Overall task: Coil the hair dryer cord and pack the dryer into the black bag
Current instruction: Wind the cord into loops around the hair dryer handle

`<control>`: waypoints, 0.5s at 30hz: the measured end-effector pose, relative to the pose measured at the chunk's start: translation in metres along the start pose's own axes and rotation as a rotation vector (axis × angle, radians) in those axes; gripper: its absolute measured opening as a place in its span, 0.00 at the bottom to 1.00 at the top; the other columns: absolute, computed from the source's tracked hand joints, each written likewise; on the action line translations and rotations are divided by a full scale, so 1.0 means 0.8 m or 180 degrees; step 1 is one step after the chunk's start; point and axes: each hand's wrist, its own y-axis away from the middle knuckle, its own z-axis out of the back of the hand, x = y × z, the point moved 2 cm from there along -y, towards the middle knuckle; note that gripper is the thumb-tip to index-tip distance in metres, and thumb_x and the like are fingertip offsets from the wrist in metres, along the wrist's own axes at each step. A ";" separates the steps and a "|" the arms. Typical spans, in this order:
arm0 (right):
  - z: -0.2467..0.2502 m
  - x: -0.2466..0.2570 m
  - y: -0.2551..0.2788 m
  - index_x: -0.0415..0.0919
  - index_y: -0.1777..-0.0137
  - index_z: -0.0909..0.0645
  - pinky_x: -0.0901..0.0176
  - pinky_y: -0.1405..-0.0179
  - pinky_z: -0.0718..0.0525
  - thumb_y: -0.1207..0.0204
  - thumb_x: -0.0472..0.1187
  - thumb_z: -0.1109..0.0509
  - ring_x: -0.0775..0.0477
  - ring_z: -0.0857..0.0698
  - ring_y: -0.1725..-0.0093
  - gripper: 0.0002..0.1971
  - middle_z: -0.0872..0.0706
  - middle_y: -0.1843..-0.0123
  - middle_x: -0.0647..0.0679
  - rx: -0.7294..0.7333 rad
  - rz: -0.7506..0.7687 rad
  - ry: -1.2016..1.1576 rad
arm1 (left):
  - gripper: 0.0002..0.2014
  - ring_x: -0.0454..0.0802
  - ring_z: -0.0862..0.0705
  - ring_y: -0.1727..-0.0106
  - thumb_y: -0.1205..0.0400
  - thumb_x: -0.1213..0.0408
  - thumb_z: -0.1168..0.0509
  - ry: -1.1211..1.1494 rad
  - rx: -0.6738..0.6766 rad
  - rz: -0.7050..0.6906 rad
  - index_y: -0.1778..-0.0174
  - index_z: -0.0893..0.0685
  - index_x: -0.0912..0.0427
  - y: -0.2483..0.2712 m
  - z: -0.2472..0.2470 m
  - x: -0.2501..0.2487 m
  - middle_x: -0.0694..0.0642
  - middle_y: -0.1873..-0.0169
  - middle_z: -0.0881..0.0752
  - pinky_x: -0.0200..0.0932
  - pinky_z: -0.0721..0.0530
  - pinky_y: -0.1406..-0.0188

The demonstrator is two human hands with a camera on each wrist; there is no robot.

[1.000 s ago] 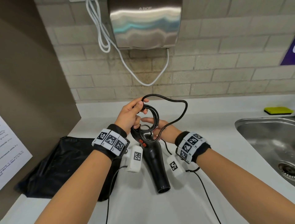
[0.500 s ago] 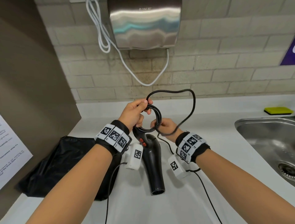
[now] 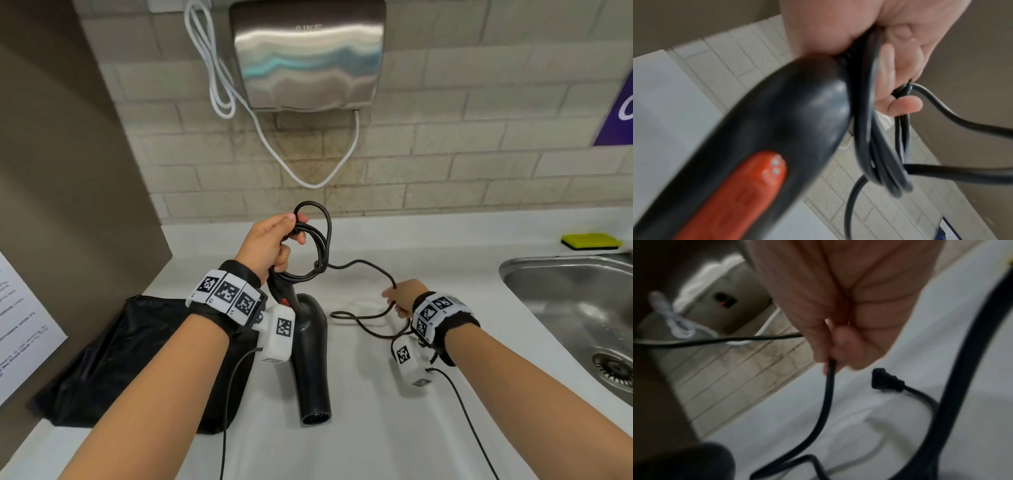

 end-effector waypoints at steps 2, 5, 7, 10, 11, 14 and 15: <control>0.002 0.007 0.010 0.37 0.44 0.21 0.54 0.49 0.23 0.23 0.32 0.39 0.38 0.18 0.49 0.10 0.17 0.48 0.41 -0.0462 0.0486 0.0888 | 0.13 0.40 0.41 0.88 0.13 0.64 0.48 -0.0087 0.0041 0.0013 0.53 0.18 0.56 0.000 -0.008 -0.001 0.47 0.75 0.18 0.30 0.42 0.88; 0.003 0.031 0.039 0.46 0.23 0.38 0.53 0.35 0.30 0.27 0.32 0.39 0.37 0.30 0.32 0.31 0.29 0.27 0.46 -0.0975 0.1428 0.1641 | 0.13 0.40 0.41 0.89 0.13 0.64 0.48 -0.0238 0.0061 0.0029 0.53 0.18 0.55 -0.001 -0.021 -0.002 0.52 0.71 0.18 0.29 0.41 0.89; 0.002 0.054 0.065 0.50 0.22 0.40 0.51 0.35 0.35 0.31 0.34 0.37 0.40 0.35 0.31 0.35 0.33 0.25 0.50 -0.1012 0.1955 0.1789 | 0.12 0.40 0.40 0.90 0.13 0.64 0.47 -0.0308 0.0066 0.0031 0.53 0.18 0.54 -0.002 -0.027 -0.002 0.54 0.69 0.19 0.29 0.41 0.89; 0.001 0.080 0.091 0.48 0.28 0.29 0.51 0.32 0.36 0.30 0.39 0.41 0.44 0.33 0.33 0.27 0.25 0.30 0.49 -0.0838 0.2597 0.0527 | 0.11 0.40 0.40 0.90 0.13 0.64 0.47 -0.0340 0.0084 0.0048 0.51 0.18 0.55 -0.003 -0.032 -0.001 0.54 0.68 0.19 0.30 0.42 0.89; 0.000 0.086 0.096 0.45 0.31 0.25 0.51 0.31 0.33 0.28 0.40 0.42 0.46 0.29 0.35 0.24 0.21 0.35 0.47 -0.0686 0.2765 -0.0168 | 0.10 0.40 0.41 0.90 0.13 0.63 0.46 -0.0337 0.0089 0.0057 0.51 0.19 0.56 -0.004 -0.032 -0.001 0.54 0.69 0.20 0.30 0.42 0.90; -0.005 0.103 0.117 0.41 0.41 0.20 0.66 0.50 0.25 0.19 0.43 0.47 0.66 0.20 0.58 0.16 0.16 0.56 0.49 -0.0158 0.2947 -0.1532 | 0.10 0.40 0.41 0.90 0.13 0.63 0.46 -0.0361 0.0075 0.0068 0.50 0.19 0.57 -0.005 -0.032 -0.001 0.54 0.69 0.20 0.29 0.43 0.89; -0.006 0.107 0.125 0.40 0.43 0.20 0.70 0.59 0.27 0.16 0.41 0.48 0.66 0.22 0.68 0.15 0.18 0.62 0.49 -0.0047 0.2902 -0.1706 | 0.10 0.40 0.41 0.89 0.13 0.63 0.46 -0.0376 0.0068 0.0067 0.51 0.19 0.57 -0.005 -0.032 -0.001 0.54 0.69 0.20 0.30 0.43 0.89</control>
